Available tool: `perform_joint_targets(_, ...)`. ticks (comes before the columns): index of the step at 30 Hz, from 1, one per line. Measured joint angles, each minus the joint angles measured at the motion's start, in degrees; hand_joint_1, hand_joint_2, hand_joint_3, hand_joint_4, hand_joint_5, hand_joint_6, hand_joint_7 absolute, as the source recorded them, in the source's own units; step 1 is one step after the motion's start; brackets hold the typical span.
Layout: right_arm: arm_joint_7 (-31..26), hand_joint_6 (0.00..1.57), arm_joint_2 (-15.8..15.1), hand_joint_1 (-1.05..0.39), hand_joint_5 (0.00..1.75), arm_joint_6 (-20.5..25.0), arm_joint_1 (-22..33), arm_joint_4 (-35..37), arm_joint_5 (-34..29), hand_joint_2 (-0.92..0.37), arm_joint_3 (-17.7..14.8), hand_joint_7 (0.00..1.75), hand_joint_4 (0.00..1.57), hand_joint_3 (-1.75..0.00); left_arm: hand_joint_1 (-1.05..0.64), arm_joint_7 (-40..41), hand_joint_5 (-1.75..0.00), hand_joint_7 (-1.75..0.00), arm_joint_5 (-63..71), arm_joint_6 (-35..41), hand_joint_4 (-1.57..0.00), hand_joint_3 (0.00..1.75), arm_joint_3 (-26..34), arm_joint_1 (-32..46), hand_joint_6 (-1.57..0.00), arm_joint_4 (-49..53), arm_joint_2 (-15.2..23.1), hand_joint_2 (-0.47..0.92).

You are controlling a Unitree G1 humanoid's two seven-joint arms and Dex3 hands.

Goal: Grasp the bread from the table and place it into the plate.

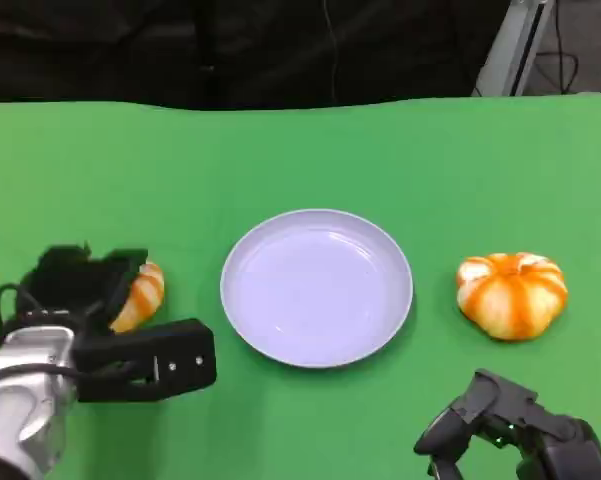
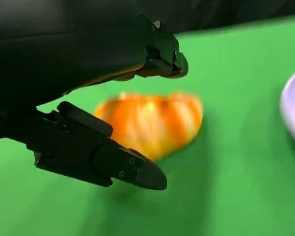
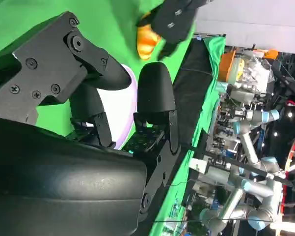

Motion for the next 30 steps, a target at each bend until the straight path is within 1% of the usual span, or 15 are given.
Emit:
perform_joint_targets(5,-0.03,0.77,-0.06,-0.12,1.59,0.03,-0.06,-0.09,-0.05,-0.37,0.08,1.32,0.7,-1.26,-0.42,3.59,-0.27,-0.02,-2.68,-1.55,-0.12,0.03,-1.81,-8.19,-0.26,15.34,-2.76,0.92)
perform_joint_targets(6,-0.06,0.77,-0.06,-0.12,1.59,0.03,-0.04,-0.09,-0.08,-0.38,0.1,1.32,0.7,-1.26,-0.33,3.79,-0.31,-0.07,-3.4,-2.2,-0.4,0.07,-2.09,-9.34,-0.5,17.48,-2.92,0.92)
perform_joint_targets(8,-0.1,0.76,-0.04,-0.12,1.59,0.03,0.08,-0.1,-0.09,-0.38,0.27,1.32,0.69,-1.25,-0.25,4.42,-0.32,-0.09,-4.86,-4.96,-0.73,0.07,-2.4,-10.96,-0.78,21.09,-2.97,0.92)
perform_joint_targets(9,-0.1,0.76,-0.03,-0.12,1.6,0.07,0.18,-0.15,-0.09,-0.38,0.37,1.32,0.69,-1.25,-0.24,5.71,-0.67,-0.09,-5.7,-6.79,-0.84,0.04,-2.37,-11.24,-0.96,22.36,-2.9,0.92)
perform_joint_targets(10,-0.1,0.77,-0.01,-0.12,1.6,0.1,0.28,-0.18,-0.09,-0.38,0.46,1.32,0.69,-1.25,-0.23,7.71,-1.29,-0.37,-6.42,-8.85,-0.84,0.02,-2.35,-11.37,-1.07,23.3,-2.62,0.89)
perform_joint_targets(11,-0.1,0.77,0.01,-0.13,1.6,0.14,0.36,-0.19,-0.1,-0.38,0.53,1.32,0.69,-1.25,-0.23,10.32,-1.51,-0.66,-6.74,-11.07,-0.84,0.01,-2.36,-11.32,-1.0,23.88,-2.19,0.88)
perform_joint_targets(12,-0.12,0.77,0.03,-0.12,1.6,0.15,0.43,-0.21,-0.12,-0.38,0.57,1.32,0.69,-1.25,-0.21,12.9,-1.65,-1.29,-6.8,-13.16,-0.86,0.06,-2.49,-11.21,-0.79,24.23,-1.66,0.88)
perform_joint_targets(13,-0.13,0.76,0.05,-0.12,1.6,0.21,0.46,-0.23,-0.13,-0.39,0.6,1.33,0.69,-1.26,-0.2,15.67,-1.7,-1.51,-6.79,-14.98,-0.86,0.12,-2.68,-10.98,-0.71,24.42,-1.19,0.9)
perform_joint_targets(14,-0.14,0.76,0.07,-0.12,1.6,0.27,0.47,-0.26,-0.13,-0.38,0.63,1.33,0.69,-1.26,-0.18,18.73,-1.73,-1.65,-6.81,-16.85,-0.86,0.17,-2.75,-10.5,-0.65,24.48,-0.79,0.9)
perform_joint_targets(15,-0.14,0.76,0.07,-0.12,1.6,0.3,0.48,-0.29,-0.12,-0.38,0.63,1.33,0.69,-1.26,-0.18,21.51,-1.73,-1.68,-6.91,-18.54,-0.86,0.18,-2.74,-10.04,-0.63,24.37,-0.55,0.9)
perform_joint_targets(18,-0.13,0.76,0.03,-0.1,1.61,0.32,0.21,-0.31,-0.12,-0.38,0.62,1.33,0.69,-1.26,-0.17,27.27,-1.75,-1.74,-7.99,-23.18,-0.88,0.93,-2.6,-8.21,-0.66,22.15,-0.19,0.54)
perform_joint_targets(21,-0.13,0.76,0.01,-0.09,1.61,0.35,-0.08,-0.36,-0.14,-0.37,0.61,1.33,0.7,-1.27,-0.15,30.11,-1.75,-1.75,-8.28,-25.38,-0.91,1.22,-2.46,-7.49,-0.7,17.71,-0.04,0.37)
perform_joint_targets(24,-0.13,0.77,-0.05,-0.09,1.61,0.37,-0.02,-0.37,-0.15,-0.37,0.54,1.33,0.7,-1.27,-0.15,32.62,-1.75,-1.75,-8.3,-26.61,-0.92,1.32,-1.85,-6.84,-0.72,12.49,0.49,0.32)
perform_joint_targets(29,-0.13,0.76,-0.15,-0.08,1.61,0.39,0.03,-0.29,-0.12,-0.37,0.53,1.33,0.7,-1.28,-0.11,33.15,-1.75,-1.75,-8.88,-26.79,-0.93,1.36,-0.2,-4.24,-0.73,3.74,0.74,0.31)
perform_joint_targets(30,-0.13,0.76,-0.15,-0.08,1.61,0.39,-0.02,-0.27,-0.12,-0.37,0.53,1.32,0.7,-1.28,-0.13,33.14,-1.75,-1.75,-8.97,-26.8,-0.93,1.41,0.13,-3.74,-0.72,2.45,0.74,0.28)
